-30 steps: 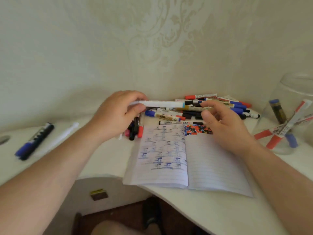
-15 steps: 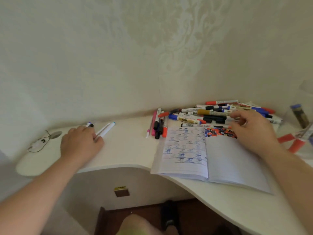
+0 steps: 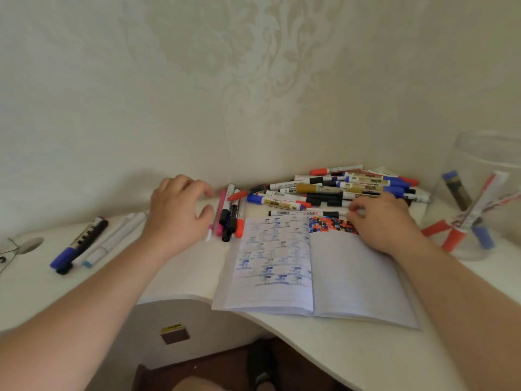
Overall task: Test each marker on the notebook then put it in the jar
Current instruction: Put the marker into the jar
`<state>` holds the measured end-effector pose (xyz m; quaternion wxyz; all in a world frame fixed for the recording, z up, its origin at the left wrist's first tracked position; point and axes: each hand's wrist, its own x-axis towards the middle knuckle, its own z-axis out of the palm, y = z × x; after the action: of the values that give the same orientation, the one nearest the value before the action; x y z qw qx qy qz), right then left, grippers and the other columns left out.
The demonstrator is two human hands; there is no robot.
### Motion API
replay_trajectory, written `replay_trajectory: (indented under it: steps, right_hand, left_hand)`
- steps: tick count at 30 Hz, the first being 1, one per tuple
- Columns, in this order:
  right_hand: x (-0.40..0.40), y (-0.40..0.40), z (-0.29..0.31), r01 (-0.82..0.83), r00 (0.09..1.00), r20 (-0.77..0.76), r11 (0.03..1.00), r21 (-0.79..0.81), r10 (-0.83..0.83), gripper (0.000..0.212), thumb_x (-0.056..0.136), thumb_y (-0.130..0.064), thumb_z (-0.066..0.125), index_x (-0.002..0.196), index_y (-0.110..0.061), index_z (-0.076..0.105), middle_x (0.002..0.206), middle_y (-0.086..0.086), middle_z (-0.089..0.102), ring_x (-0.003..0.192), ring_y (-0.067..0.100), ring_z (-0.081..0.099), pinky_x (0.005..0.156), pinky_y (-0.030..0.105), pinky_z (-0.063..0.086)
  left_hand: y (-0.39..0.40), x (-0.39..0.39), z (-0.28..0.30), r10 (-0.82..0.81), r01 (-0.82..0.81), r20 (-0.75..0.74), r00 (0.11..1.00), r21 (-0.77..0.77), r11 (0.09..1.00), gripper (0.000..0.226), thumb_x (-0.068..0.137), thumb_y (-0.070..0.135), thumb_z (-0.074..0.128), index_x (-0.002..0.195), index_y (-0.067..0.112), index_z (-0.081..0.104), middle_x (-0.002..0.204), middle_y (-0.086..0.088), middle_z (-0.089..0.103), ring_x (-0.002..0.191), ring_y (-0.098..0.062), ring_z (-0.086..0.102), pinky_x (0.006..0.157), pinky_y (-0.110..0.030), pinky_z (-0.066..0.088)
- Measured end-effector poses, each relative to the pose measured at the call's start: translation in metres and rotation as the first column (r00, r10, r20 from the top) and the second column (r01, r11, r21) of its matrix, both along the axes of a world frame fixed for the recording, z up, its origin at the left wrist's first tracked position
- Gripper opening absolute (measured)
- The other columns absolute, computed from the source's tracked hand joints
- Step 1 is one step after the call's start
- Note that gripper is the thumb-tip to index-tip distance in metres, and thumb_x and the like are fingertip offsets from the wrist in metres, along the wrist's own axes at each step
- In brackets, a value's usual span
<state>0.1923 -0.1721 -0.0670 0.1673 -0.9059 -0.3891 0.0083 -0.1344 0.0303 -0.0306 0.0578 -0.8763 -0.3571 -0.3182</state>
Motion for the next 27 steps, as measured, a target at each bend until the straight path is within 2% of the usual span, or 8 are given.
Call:
replay_trajectory:
  steps: [7,11,14,16,19,21,24,27]
  right_hand:
    - [-0.003,-0.011,0.009,-0.003,0.995,0.098,0.963,0.268,-0.024,0.013,0.103,-0.028,0.061,0.105,-0.020,0.071,0.114,0.008,0.054,0.113,0.035,0.049,0.091,0.043,0.043]
    - [-0.013,-0.015,0.026,-0.068,0.994,-0.040,0.866,0.496,0.101,0.012,0.105,-0.019,0.056,0.095,-0.020,0.063,0.083,-0.004,0.065,0.072,0.008,0.055,0.060,0.025,0.035]
    - [-0.024,-0.013,0.031,-0.148,0.927,-0.231,0.856,0.495,0.294,0.016,0.107,-0.023,0.055,0.100,-0.037,0.061,0.081,-0.008,0.072,0.061,0.001,0.054,0.053,0.016,0.038]
    - [-0.025,-0.014,0.034,-0.262,0.906,-0.207,0.875,0.407,0.368,0.019,0.106,-0.026,0.057,0.105,-0.044,0.060,0.084,-0.010,0.073,0.066,-0.001,0.056,0.056,0.016,0.039]
    - [-0.026,-0.011,0.032,-0.301,0.920,-0.122,0.870,0.390,0.372,0.011,0.098,-0.033,0.071,0.093,-0.041,0.066,0.091,-0.015,0.065,0.085,0.002,0.056,0.071,0.021,0.038]
    - [-0.029,-0.009,0.029,-0.169,0.907,-0.252,0.838,0.519,0.339,0.008,0.095,-0.033,0.074,0.088,-0.037,0.071,0.081,-0.015,0.056,0.074,0.002,0.051,0.065,0.014,0.038]
    - [-0.030,-0.006,0.031,0.167,0.643,-0.633,0.727,0.666,0.431,0.012,0.103,-0.020,0.065,0.092,-0.017,0.072,0.064,-0.004,0.055,0.057,0.011,0.047,0.053,0.021,0.041]
    - [-0.032,-0.007,0.037,0.319,0.394,-0.744,0.680,0.661,0.539,0.017,0.103,-0.006,0.057,0.090,-0.013,0.065,0.072,0.011,0.064,0.058,0.019,0.055,0.050,0.024,0.045]
  left_hand:
    - [-0.043,0.125,0.010,-0.386,0.422,0.188,0.903,-0.222,0.879,0.016,0.098,0.035,0.061,0.113,0.039,0.067,0.113,0.015,0.053,0.117,-0.010,0.043,0.100,-0.032,0.036]
    - [-0.054,0.160,0.007,-0.539,0.565,0.170,0.825,-0.288,0.774,0.032,0.105,0.041,0.051,0.136,0.041,0.057,0.130,0.019,0.054,0.127,-0.005,0.042,0.106,-0.031,0.035]
    - [-0.057,0.172,-0.001,-0.548,0.661,0.380,0.745,-0.314,0.681,0.018,0.104,0.022,0.058,0.113,0.035,0.068,0.096,0.040,0.061,0.091,0.010,0.058,0.078,-0.018,0.050]
    - [-0.056,0.174,-0.003,-0.478,0.704,0.540,0.693,-0.363,0.611,0.023,0.102,0.012,0.060,0.102,0.035,0.063,0.083,0.029,0.065,0.078,0.007,0.061,0.065,-0.012,0.050]
    - [-0.054,0.174,-0.003,-0.454,0.778,0.653,0.606,-0.370,0.507,0.040,0.101,0.013,0.064,0.121,0.042,0.046,0.080,0.007,0.068,0.077,-0.011,0.067,0.071,-0.031,0.059]
    - [-0.054,0.175,-0.005,-0.464,0.808,0.673,0.577,-0.387,0.444,0.037,0.103,0.016,0.061,0.125,0.039,0.042,0.085,0.008,0.069,0.077,-0.019,0.068,0.075,-0.044,0.062]
    - [-0.049,0.173,-0.011,-0.529,0.794,0.596,0.604,-0.395,0.461,0.015,0.110,0.021,0.045,0.116,0.026,0.058,0.088,0.005,0.067,0.078,-0.015,0.067,0.077,-0.046,0.061]
    - [-0.048,0.171,-0.016,-0.594,0.771,0.492,0.636,-0.441,0.460,0.025,0.110,0.030,0.043,0.109,0.022,0.066,0.090,0.008,0.069,0.084,-0.013,0.069,0.081,-0.042,0.059]
